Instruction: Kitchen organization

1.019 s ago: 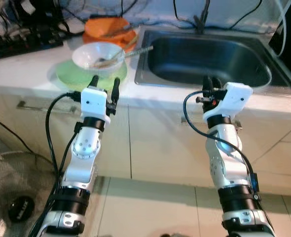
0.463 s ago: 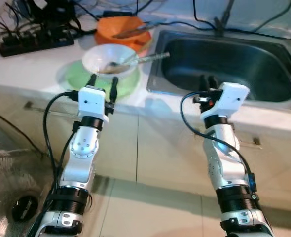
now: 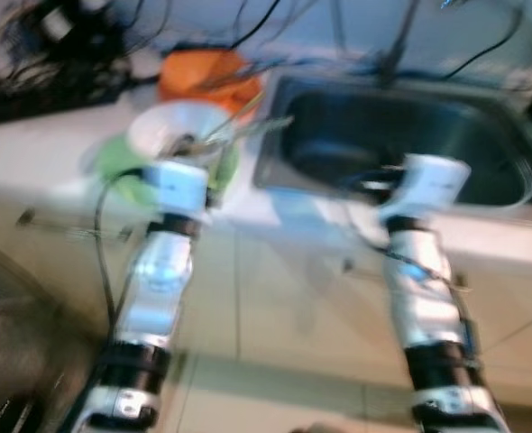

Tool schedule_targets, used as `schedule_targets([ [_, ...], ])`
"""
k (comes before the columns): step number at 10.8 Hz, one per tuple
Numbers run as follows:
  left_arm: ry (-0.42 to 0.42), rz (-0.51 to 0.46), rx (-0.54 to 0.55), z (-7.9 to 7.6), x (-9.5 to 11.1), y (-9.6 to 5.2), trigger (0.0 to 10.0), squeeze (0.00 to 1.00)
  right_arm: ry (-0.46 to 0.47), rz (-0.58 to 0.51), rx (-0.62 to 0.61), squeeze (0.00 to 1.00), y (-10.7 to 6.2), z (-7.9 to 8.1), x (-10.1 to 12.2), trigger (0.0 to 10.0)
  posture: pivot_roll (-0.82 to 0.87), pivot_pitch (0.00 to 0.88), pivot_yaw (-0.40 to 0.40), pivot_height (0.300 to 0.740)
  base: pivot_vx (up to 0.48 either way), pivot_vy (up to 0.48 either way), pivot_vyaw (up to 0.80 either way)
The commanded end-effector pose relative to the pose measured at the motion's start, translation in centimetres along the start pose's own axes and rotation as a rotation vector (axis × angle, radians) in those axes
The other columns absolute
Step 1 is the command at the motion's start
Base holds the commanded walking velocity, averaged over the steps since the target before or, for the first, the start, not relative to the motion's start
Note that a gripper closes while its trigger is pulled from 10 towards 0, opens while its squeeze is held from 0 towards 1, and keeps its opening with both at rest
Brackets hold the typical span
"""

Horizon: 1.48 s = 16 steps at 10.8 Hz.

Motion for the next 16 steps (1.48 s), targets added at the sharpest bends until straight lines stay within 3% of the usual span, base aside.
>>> schedule_targets([
  [1,0.019,0.002,0.016,0.9,-0.2,-0.1,10.0,0.00,0.015,-0.002,0.034,0.00,0.1,1.4,-0.1,10.0,0.06,0.048,-0.022,0.740,0.349,0.000,0.00],
  [3,0.018,-0.007,0.007,0.8,0.1,-0.1,10.0,0.00,0.018,0.000,0.031,0.00,0.1,1.4,-0.2,10.0,0.06,0.051,-0.022,0.740,0.349,0.000,0.00],
  [7,0.017,-0.041,-0.027,0.3,0.9,-0.1,10.0,0.00,0.020,0.001,0.025,0.00,0.1,1.3,-0.3,10.0,0.06,0.061,-0.021,0.740,0.000,0.000,0.00],
  [10,0.072,-0.135,-0.154,-0.5,4.0,1.3,10.0,0.00,0.020,0.009,0.019,0.00,0.1,1.1,-0.5,10.0,0.07,0.062,-0.019,0.740,0.000,0.000,0.00],
  [12,0.234,-0.194,-0.380,-2.1,5.5,1.8,10.0,0.00,0.025,0.017,0.015,0.00,0.0,1.3,-0.8,10.0,0.07,0.059,-0.012,0.740,0.000,0.000,0.00],
  [15,0.451,-0.196,-0.460,-3.1,5.0,1.9,10.0,0.00,0.028,0.019,0.009,0.00,0.0,1.2,-0.9,10.0,0.07,0.060,-0.008,0.740,0.000,0.000,0.00],
  [16,0.461,-0.192,-0.459,-3.1,5.0,1.9,10.0,0.00,0.028,0.019,0.007,0.00,0.0,1.2,-0.9,10.0,0.07,0.060,-0.008,0.740,0.000,0.000,0.00],
])
Point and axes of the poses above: a point about 5 cm out from each wrist's last joint towards the gripper, its own y axis pointing out of the wrist towards the gripper, its own x axis along the axis of the wrist's last joint, z = x × y, the point moved 6 cm from there along y, pointing out of the wrist towards the gripper, and after that the axes turned 15 degrees about y, right-handed, at the moved point
